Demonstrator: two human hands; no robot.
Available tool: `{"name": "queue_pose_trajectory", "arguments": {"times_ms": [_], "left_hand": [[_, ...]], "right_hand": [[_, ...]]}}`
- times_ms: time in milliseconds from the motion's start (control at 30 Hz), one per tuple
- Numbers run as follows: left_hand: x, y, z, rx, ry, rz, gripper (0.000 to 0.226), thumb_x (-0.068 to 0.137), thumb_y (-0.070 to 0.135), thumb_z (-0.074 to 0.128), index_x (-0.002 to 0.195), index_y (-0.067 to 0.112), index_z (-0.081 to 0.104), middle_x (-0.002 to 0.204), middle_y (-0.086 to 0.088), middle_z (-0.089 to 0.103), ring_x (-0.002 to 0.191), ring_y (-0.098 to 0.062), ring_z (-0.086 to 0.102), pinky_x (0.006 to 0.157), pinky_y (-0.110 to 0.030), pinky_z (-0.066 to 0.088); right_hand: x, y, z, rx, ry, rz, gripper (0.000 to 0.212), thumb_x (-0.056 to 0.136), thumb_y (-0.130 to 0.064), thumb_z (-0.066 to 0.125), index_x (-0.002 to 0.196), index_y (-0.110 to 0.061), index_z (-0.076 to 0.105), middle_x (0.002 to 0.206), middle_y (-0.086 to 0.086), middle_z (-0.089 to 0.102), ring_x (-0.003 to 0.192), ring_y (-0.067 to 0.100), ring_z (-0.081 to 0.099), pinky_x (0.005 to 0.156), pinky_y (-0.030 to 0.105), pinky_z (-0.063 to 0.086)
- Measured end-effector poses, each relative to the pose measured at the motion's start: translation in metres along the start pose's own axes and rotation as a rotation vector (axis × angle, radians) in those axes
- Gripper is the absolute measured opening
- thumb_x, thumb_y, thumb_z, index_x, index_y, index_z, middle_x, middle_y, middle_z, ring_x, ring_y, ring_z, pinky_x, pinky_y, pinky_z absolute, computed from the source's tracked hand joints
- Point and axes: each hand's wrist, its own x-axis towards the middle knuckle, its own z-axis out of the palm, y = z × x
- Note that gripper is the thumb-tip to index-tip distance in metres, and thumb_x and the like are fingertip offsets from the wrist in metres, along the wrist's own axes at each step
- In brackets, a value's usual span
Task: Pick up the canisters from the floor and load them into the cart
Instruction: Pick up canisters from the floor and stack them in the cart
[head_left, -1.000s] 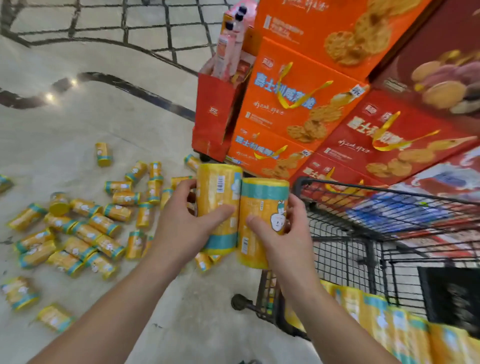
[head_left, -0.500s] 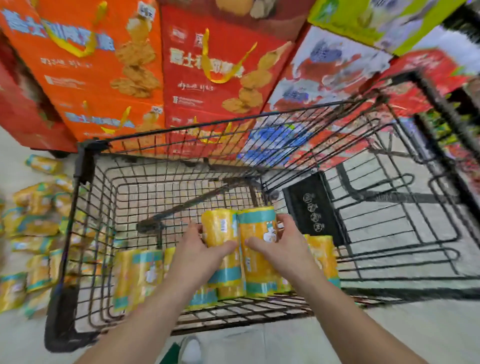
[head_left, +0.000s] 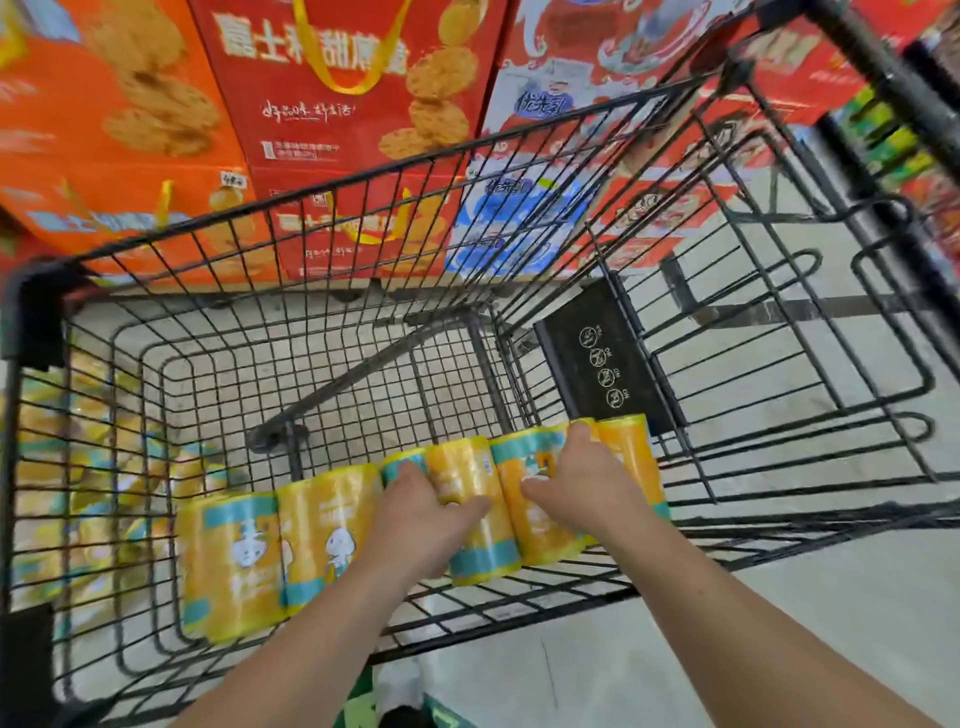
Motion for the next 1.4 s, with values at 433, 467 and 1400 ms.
{"name": "queue_pose_trajectory", "arguments": {"times_ms": [433, 467, 1400], "left_hand": [[-0.066, -0.052, -0.204, -0.272, 0.386, 0.411, 0.047, 0.072, 0.050, 0.070, 0.108, 0.028, 0.051, 0.091, 0.006, 0.059, 0.083, -0.014, 0.061, 0.077, -0.034, 0.052], [-0.076, -0.065, -0.231, -0.307, 0.445, 0.430, 0.046, 0.070, 0.050, 0.070, 0.107, 0.028, 0.052, 0.091, 0.007, 0.059, 0.083, -0.012, 0.061, 0.077, -0.032, 0.052], [-0.153, -0.739, -0.461, -0.842, 0.977, -0.585, 0.068, 0.074, 0.050, 0.074, 0.127, 0.019, 0.046, 0.117, -0.001, 0.050, 0.104, -0.023, 0.057, 0.088, -0.037, 0.049]], "right_hand": [[-0.108, -0.192, 0.026, 0.275, 0.317, -0.588, 0.050, 0.083, -0.035, 0.072, 0.127, -0.018, 0.055, 0.109, -0.002, 0.060, 0.099, 0.013, 0.057, 0.083, 0.027, 0.042], [-0.126, -0.217, 0.035, 0.287, 0.308, -0.648, 0.048, 0.083, -0.033, 0.073, 0.125, -0.019, 0.055, 0.108, -0.003, 0.061, 0.098, 0.012, 0.058, 0.084, 0.027, 0.043], [-0.342, -0.558, 0.616, -0.414, -0.335, -1.100, 0.053, 0.082, -0.035, 0.073, 0.127, -0.017, 0.053, 0.115, 0.000, 0.058, 0.106, 0.018, 0.057, 0.089, 0.037, 0.048]]}}
